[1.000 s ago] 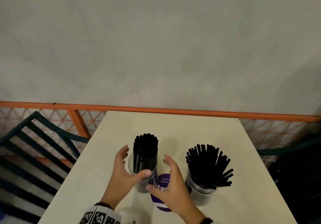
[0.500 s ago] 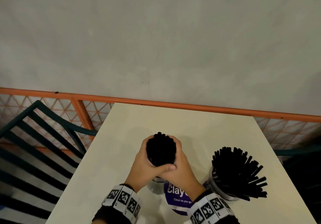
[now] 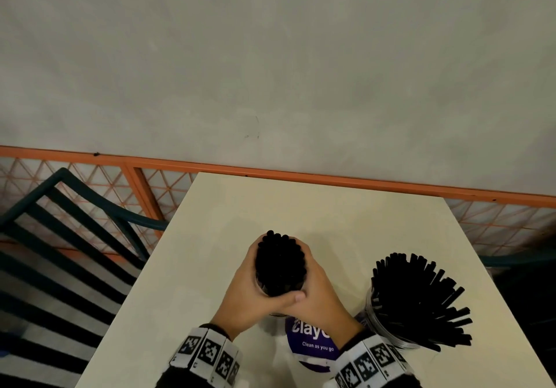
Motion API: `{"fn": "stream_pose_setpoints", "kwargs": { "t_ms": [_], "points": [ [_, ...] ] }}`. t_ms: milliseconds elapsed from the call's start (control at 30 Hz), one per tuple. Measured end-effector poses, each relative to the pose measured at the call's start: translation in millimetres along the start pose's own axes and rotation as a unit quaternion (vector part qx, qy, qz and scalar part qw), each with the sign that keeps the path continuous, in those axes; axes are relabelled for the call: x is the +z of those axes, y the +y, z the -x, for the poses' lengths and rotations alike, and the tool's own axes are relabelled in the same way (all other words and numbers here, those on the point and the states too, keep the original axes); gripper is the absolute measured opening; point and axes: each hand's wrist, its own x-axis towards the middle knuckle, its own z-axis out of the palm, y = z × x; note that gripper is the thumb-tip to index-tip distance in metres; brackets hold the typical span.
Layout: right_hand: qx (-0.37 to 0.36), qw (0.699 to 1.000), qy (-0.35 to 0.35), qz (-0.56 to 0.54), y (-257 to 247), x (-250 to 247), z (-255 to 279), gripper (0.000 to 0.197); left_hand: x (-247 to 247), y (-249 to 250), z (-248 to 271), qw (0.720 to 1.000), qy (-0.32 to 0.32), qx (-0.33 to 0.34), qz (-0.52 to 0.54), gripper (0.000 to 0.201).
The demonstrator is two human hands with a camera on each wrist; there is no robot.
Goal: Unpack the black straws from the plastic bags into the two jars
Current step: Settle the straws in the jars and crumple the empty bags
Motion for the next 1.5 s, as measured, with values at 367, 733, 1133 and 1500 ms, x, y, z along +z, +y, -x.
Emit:
{"fn": "stream_pose_setpoints", "kwargs": {
  "t_ms": [367, 733, 1133, 1500],
  "points": [
    [0.000, 1.000, 0.016, 0.024, 3.2, 0.9, -1.7, 0.067, 6.3, -2.4, -0.2, 0.999, 0.034, -0.006, 0.008, 0.085],
    [0.148, 0.989, -0.016, -0.006, 24.3, -15.1, 53.4, 0.129, -44.3, -6.5, 40.7, 0.975, -0.103, -0.153, -0.126, 0.142],
    [-0.046, 0.960, -0.153, 0.230, 19.9, 79.8, 152.9, 0.057, -88.8, -15.3, 177.1, 0.939, -0.104, -0.170, -0.279, 0.081],
    [0.006, 0.955, -0.136, 0.264, 1.1, 109.5, 171.2, 0.008, -70.8, -52.8, 225.6, 0.911, -0.076, -0.105, -0.391, 0.040]
  ]
}}
